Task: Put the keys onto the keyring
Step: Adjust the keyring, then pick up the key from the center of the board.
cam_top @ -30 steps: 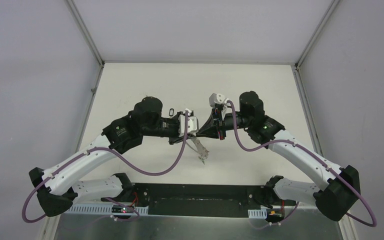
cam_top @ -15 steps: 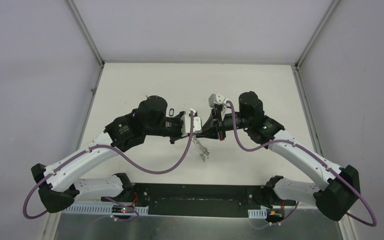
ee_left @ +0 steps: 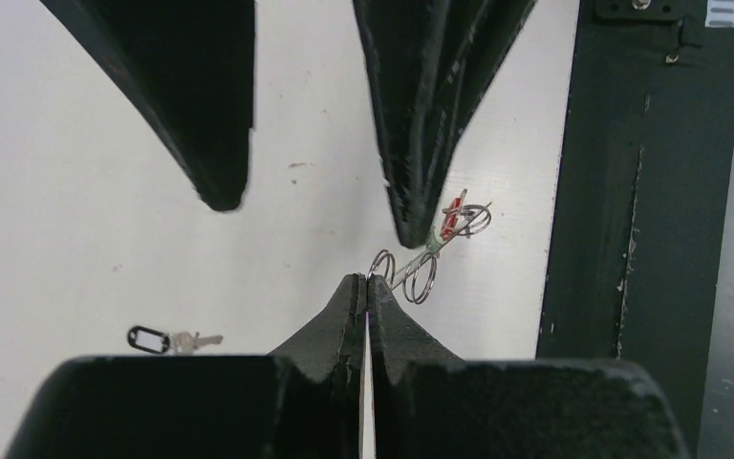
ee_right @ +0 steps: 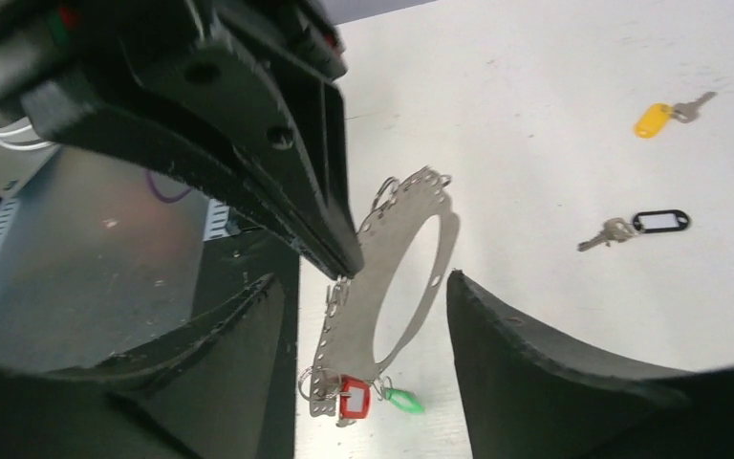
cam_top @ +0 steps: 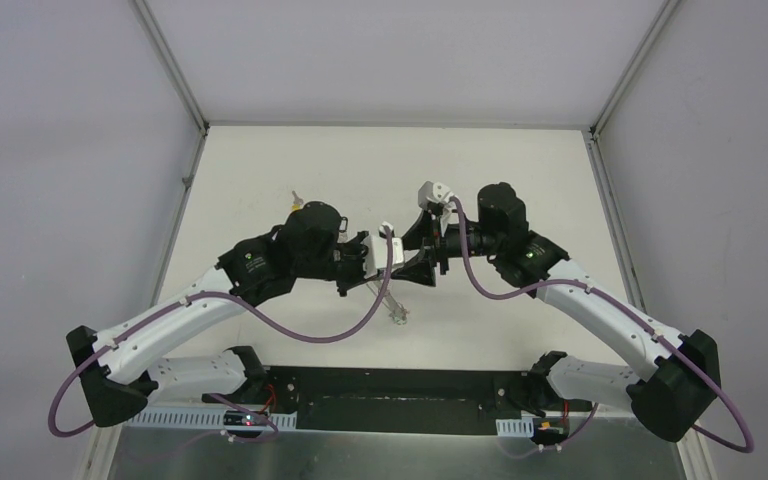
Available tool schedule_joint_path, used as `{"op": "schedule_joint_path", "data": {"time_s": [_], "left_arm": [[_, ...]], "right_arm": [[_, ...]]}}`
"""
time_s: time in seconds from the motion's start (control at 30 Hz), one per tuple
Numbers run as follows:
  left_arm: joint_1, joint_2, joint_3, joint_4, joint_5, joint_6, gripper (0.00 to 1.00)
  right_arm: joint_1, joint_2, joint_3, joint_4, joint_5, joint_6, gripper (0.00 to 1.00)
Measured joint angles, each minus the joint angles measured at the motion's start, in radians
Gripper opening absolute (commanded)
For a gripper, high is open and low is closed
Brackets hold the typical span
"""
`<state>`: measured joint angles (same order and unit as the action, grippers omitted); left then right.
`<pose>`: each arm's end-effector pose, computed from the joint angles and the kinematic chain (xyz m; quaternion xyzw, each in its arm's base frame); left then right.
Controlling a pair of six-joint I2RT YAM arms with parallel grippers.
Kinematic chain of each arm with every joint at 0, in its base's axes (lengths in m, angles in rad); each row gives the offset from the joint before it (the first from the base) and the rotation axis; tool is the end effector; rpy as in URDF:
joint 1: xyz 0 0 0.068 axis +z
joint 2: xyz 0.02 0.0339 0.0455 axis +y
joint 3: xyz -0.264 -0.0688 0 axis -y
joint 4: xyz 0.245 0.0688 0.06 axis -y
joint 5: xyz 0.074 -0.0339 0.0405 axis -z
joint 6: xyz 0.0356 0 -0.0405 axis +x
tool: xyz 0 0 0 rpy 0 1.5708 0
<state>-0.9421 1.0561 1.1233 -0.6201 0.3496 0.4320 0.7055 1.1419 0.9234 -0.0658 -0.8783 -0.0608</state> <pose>0.1206 -0.1866 0.3632 0.6109 0.6111 -0.2680 0.4260 0.1765 0.1864 0.3319 -0.5073 0.5764 0.4947 0.4071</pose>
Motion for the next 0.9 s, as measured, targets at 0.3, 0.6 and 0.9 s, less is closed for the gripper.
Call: {"op": "schedule_joint_path", "data": {"time_s": [0.3, 0.6, 0.9], "left_arm": [[0.103, -0.089, -0.200, 0.097, -0.008, -0.084, 0.00], [0.178, -0.269, -0.294, 0.144, -0.073, -0.181, 0.00], [0.178, -0.424, -0.269, 0.005, -0.170, -0.244, 0.00]], "right_arm": [[-0.047, 0.012, 0.002, 0.002, 0.176, 0.148, 0.91], [-0.154, 0.278, 0.151, -0.039, 0.276, 0.439, 1.00], [-0.142, 0.667, 0.454, -0.178, 0.272, 0.532, 0.74]]}}
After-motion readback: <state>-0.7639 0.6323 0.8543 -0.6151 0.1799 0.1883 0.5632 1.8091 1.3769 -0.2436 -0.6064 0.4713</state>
